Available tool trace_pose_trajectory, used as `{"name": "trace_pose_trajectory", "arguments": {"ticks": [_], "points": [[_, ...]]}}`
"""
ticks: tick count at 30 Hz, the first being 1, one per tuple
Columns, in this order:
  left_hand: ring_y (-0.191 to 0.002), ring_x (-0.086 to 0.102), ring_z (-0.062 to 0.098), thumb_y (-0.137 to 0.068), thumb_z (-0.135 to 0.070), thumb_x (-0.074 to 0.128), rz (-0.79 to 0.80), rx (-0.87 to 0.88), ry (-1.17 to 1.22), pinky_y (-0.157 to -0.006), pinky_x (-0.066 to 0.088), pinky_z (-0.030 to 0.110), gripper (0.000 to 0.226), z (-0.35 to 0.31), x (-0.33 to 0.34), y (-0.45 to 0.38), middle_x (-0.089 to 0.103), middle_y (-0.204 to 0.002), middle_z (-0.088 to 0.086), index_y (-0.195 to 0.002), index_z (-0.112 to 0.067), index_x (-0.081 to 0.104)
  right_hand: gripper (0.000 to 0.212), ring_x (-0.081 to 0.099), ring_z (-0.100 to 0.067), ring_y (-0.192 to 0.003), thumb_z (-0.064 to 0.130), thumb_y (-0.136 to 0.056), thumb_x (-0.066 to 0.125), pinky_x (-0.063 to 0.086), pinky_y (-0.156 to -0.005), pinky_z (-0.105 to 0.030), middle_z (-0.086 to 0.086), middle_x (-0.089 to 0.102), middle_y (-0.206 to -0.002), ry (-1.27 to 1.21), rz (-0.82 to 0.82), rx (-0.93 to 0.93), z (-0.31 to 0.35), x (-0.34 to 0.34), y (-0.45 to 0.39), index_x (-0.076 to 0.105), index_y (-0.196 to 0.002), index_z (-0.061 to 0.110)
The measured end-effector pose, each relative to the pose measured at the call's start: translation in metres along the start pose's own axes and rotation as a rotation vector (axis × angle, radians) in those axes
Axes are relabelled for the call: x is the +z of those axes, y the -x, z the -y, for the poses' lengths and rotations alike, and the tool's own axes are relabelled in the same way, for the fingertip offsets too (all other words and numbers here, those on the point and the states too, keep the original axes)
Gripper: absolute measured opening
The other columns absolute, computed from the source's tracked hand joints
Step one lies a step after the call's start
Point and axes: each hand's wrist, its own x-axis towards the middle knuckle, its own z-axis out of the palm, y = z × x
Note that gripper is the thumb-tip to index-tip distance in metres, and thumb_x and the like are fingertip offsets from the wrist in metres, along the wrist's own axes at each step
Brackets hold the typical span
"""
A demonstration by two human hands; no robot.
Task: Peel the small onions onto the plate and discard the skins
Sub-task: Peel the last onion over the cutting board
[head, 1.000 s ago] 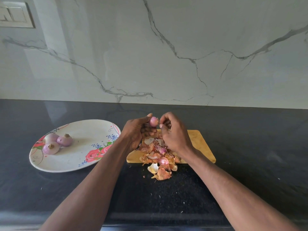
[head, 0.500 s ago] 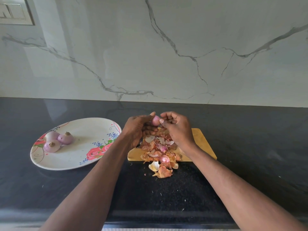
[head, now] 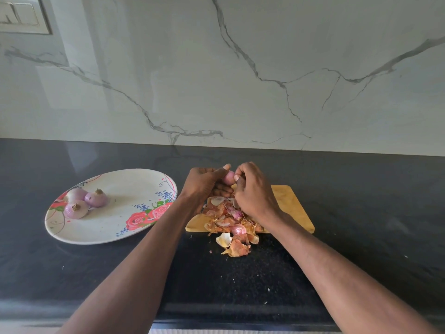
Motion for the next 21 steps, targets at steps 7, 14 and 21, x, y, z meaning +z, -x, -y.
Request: {"name": "trace_pose_trajectory", "arguments": {"ticks": [7,14,21], "points": [[-0.055,0.066,0.027,-0.094,-0.027,0.07,-0.068,-0.016,0.018,-0.056,0.06,0.03,0.035,-0.0014,0.0009,0.0009,0.068,-0.069,0.023,-0.091,0.009,0.071,0.01,0.05,-0.023,-0.078,0.0,-0.098,0.049,0.042,-0.062,-0.035,-0.008,0.051,-0.092,-0.022,0.045,-0.029,0.0014,-0.0008,0.0013,0.049,-0.091,0.007],[-0.054,0.066,0.025,-0.094,-0.027,0.069,-0.141,-0.064,0.076,-0.052,0.056,0.027,0.036,-0.0044,-0.0028,0.0026,0.069,-0.067,0.019,-0.095,0.009,0.07,0.013,0.049,-0.013,-0.077,0.004,-0.097,0.053,0.041,-0.063,-0.024,-0.001,0.053,-0.09,-0.09,0.088,0.02,0.0018,-0.0061,0.0003,0.05,-0.087,0.011],[-0.057,0.064,0.023,-0.09,-0.03,0.073,-0.096,-0.125,0.132,-0.053,0.056,0.026,0.039,-0.0076,-0.0041,0.0025,0.068,-0.07,0.018,-0.097,0.007,0.07,0.006,0.063,-0.005,-0.072,0.011,-0.09,0.07,0.054,-0.063,-0.025,0.003,0.071,-0.087,-0.172,-0.068,0.024,-0.0027,-0.0068,0.001,0.076,-0.091,0.011]]}}
